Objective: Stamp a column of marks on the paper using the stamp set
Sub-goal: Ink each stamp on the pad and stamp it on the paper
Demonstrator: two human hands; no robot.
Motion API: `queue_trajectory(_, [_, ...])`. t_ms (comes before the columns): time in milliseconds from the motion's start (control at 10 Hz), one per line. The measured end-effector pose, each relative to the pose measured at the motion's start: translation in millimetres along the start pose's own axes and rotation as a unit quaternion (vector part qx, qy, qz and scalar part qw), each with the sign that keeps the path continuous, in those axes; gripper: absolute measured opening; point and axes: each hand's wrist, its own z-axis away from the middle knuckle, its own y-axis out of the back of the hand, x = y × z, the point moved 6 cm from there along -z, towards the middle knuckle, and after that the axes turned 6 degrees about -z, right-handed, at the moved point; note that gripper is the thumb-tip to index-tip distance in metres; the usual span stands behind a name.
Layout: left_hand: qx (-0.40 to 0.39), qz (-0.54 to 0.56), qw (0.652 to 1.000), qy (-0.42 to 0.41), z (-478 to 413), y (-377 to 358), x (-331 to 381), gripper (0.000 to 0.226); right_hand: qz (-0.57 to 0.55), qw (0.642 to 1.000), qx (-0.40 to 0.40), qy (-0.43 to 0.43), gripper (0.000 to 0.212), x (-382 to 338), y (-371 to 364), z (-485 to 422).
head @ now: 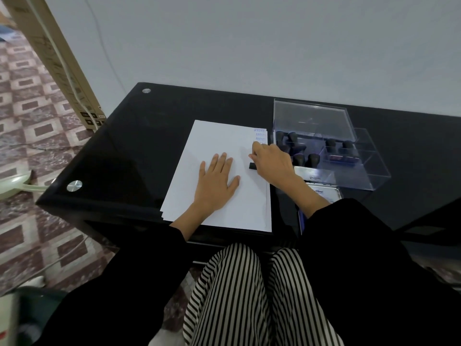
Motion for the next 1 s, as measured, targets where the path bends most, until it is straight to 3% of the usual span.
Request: queue_trajectory(1000, [-0.024,-0.006,1.0,0.004,0.3,-4.9,-0.2,0.06,0.039,0.999,-0.005,-0.036,0.029,-1.2,-1.9,3.5])
